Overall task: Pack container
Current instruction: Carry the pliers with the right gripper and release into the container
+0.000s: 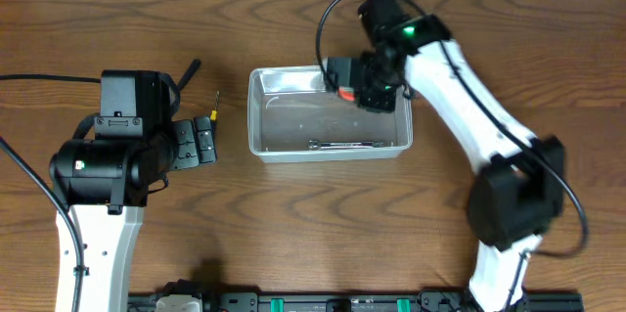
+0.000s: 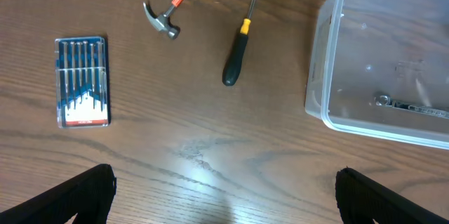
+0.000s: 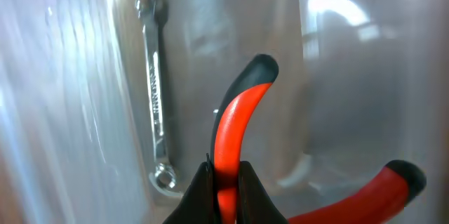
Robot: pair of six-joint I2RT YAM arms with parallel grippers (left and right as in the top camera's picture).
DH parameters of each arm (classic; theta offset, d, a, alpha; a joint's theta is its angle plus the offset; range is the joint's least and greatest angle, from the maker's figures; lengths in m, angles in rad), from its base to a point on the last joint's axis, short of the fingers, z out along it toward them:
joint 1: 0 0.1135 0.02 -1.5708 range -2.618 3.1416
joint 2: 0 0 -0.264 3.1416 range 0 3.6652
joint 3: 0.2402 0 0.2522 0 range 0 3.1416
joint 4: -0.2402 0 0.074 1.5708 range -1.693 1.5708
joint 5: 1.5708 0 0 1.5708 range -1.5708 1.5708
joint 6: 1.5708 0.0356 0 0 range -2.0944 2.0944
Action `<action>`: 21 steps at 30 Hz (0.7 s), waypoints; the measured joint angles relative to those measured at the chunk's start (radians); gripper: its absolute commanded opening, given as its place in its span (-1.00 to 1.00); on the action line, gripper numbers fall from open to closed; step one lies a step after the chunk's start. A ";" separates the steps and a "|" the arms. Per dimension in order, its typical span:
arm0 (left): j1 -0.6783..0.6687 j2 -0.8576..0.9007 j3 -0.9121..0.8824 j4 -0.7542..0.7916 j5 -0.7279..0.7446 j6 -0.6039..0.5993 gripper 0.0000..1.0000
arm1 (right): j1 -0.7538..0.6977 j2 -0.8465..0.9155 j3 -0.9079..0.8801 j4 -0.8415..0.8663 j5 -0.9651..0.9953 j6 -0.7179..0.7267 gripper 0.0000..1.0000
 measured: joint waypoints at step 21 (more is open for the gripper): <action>0.000 0.000 0.000 -0.017 0.000 0.010 0.97 | 0.003 0.158 -0.004 -0.035 0.024 0.032 0.98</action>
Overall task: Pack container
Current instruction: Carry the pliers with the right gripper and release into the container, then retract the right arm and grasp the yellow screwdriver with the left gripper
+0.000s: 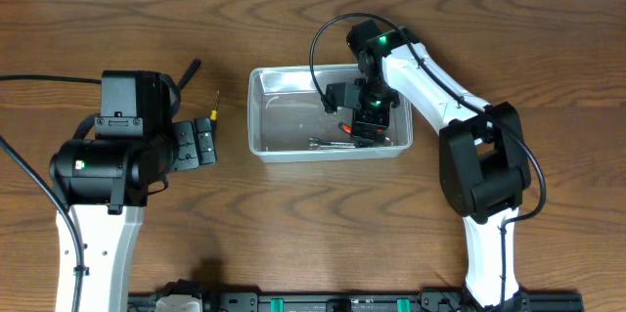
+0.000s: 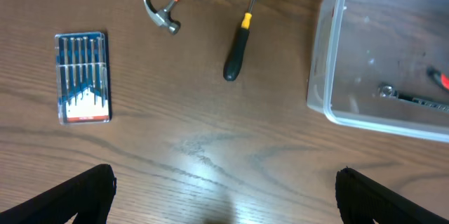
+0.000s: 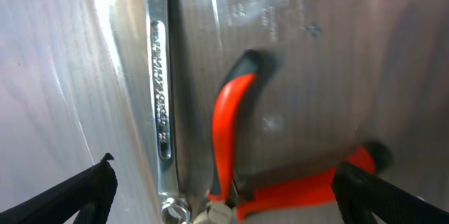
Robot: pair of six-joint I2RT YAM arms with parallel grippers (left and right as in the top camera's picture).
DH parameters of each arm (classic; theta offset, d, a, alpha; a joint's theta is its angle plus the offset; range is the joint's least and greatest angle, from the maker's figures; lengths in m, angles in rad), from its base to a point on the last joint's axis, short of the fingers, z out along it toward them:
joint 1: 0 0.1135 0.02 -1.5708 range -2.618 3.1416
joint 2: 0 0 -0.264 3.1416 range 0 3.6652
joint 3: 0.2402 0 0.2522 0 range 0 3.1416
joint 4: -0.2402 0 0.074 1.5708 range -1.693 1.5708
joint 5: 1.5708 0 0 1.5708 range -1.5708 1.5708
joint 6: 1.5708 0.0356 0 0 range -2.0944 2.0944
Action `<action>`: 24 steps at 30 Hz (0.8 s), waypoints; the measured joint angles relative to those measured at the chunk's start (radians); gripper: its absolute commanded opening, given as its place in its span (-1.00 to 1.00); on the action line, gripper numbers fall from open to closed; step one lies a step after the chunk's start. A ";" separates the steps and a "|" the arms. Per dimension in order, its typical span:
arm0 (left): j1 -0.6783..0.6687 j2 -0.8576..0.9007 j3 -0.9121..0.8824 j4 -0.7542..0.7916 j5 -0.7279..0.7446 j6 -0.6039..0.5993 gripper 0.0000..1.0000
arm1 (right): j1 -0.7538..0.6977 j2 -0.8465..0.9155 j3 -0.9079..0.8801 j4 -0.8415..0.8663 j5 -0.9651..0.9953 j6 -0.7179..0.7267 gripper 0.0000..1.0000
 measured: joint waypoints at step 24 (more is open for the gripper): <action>0.069 0.657 0.095 0.216 0.015 0.163 0.97 | -0.425 -0.450 0.173 -0.101 0.119 0.442 0.98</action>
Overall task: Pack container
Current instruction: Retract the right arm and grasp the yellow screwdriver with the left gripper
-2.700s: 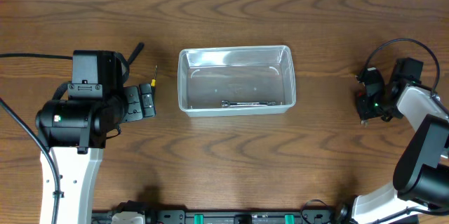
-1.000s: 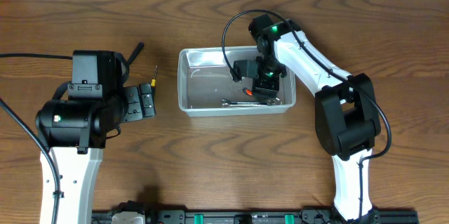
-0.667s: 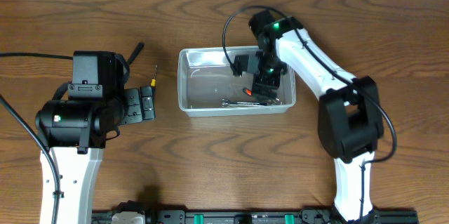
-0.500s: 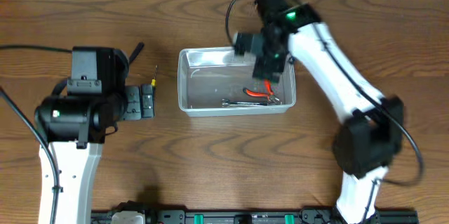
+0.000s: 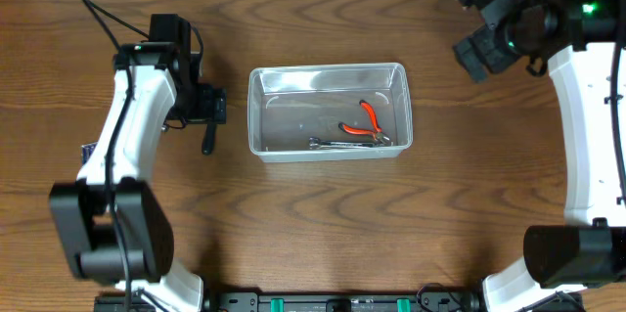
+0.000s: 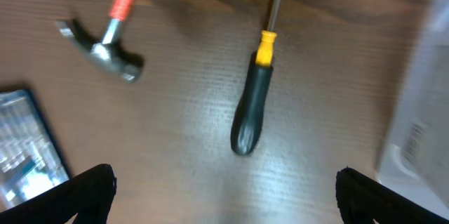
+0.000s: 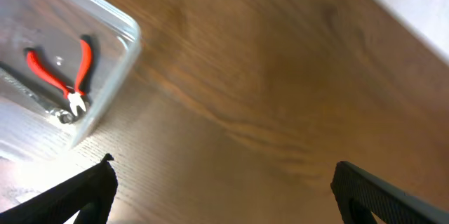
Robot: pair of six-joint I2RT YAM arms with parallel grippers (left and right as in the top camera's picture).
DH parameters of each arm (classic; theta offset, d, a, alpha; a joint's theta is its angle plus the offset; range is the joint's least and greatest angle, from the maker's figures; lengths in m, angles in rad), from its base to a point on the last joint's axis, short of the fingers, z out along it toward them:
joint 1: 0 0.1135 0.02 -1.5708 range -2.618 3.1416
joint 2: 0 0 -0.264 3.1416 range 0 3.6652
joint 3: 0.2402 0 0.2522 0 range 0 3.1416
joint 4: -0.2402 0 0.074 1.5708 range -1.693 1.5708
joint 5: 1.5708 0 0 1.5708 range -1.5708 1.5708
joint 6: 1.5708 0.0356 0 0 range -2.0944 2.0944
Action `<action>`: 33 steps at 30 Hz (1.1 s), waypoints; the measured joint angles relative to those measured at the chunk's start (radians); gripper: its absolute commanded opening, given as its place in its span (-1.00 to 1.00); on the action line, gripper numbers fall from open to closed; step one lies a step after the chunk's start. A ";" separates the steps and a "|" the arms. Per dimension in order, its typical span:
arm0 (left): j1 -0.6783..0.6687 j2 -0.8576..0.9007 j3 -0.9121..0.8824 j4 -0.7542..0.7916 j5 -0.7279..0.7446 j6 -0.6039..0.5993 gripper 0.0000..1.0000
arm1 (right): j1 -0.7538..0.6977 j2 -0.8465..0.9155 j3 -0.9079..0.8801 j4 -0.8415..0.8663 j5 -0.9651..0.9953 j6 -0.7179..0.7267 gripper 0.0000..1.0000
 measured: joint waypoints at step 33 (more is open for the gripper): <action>0.016 0.240 -0.041 0.210 0.082 0.082 0.97 | -0.126 0.006 -0.003 -0.027 -0.014 0.101 0.98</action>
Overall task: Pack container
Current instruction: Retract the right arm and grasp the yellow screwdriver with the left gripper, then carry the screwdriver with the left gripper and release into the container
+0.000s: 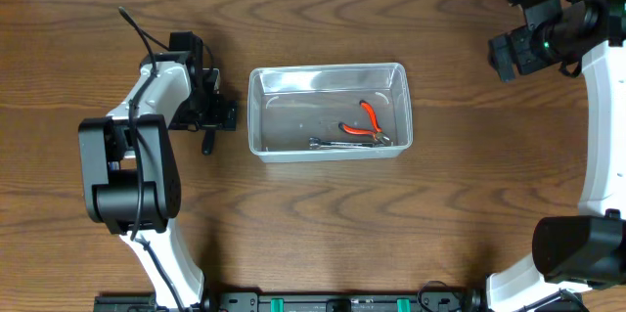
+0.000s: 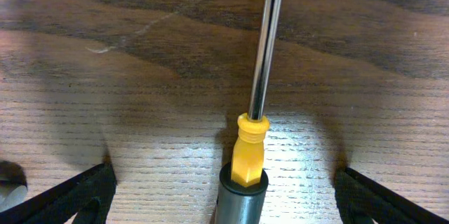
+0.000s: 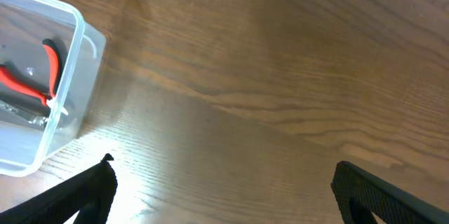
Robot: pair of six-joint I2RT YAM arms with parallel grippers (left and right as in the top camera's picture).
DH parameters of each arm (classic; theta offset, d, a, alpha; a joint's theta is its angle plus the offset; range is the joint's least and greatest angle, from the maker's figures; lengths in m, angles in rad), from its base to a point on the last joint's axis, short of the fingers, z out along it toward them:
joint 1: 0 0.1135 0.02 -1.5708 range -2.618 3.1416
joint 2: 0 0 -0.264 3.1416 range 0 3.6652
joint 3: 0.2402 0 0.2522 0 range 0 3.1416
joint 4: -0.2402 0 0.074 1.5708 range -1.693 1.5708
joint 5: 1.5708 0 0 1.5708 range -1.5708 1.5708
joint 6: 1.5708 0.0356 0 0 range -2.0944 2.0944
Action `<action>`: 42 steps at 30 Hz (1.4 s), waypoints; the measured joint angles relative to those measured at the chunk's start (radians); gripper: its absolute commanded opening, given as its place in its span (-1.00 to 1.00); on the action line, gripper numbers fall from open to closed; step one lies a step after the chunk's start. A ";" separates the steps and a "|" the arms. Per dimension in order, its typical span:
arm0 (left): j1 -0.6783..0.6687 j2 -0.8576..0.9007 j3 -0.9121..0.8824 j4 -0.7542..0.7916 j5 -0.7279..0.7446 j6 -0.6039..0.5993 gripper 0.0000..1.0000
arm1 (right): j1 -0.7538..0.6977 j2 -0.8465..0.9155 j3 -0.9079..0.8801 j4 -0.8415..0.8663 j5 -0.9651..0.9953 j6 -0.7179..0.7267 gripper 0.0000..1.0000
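Note:
The clear plastic container (image 1: pixel 328 146) stands mid-table and holds red-handled pliers (image 1: pixel 366 121) and a steel wrench (image 1: pixel 337 143). Left of it lies a screwdriver (image 2: pixel 250 150) with a black handle, yellow collar and steel shaft; its handle end shows in the overhead view (image 1: pixel 206 144). My left gripper (image 2: pixel 224 203) is open and low over it, one finger on each side of the handle without touching. My right gripper (image 3: pixel 224 196) hangs open and empty over bare wood at the far right (image 1: pixel 516 50). The container's corner (image 3: pixel 66 108) with the pliers (image 3: pixel 31 80) shows at the left of the right wrist view.
The left arm (image 1: pixel 156 87) reaches over the table left of the container and hides whatever lies under it. Bare wooden tabletop (image 1: pixel 323 234) stretches in front of the container and to its right.
My left gripper has come down close onto the screwdriver, which now fills its view, with the open fingers flanking the handle. My right gripper has shifted a little further right, away from the container.
At first my right gripper was shut on the red pliers above the container, which held a wrench. Then it was open with the pliers lying beside the wrench. Later it stood far right while the left gripper hovered over the screwdriver, which it now straddles.

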 measured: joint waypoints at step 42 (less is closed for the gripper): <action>-0.119 -0.354 0.325 -0.231 0.101 0.082 -0.88 | 0.000 0.000 0.000 -0.001 0.005 0.000 0.99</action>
